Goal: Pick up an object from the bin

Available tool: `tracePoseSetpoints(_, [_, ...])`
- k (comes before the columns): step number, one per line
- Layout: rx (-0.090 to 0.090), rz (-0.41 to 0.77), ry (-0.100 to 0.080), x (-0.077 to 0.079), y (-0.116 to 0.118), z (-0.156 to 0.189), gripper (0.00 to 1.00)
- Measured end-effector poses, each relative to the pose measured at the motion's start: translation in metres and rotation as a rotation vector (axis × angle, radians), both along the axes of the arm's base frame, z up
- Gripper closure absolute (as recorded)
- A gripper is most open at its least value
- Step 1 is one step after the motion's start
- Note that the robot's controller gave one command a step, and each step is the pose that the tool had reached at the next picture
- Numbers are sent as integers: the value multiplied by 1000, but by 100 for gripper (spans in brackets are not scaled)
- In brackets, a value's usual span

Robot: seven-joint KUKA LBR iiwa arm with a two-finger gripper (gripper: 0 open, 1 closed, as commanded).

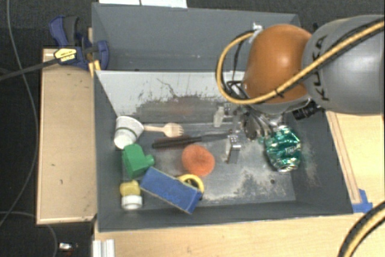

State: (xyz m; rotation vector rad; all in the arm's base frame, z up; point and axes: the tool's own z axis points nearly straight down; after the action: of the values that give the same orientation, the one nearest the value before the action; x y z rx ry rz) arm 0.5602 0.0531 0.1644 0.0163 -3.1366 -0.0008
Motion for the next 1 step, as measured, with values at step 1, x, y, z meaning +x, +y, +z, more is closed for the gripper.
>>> tracePoseSetpoints(1, [0,-1,-8,1,0,5,0])
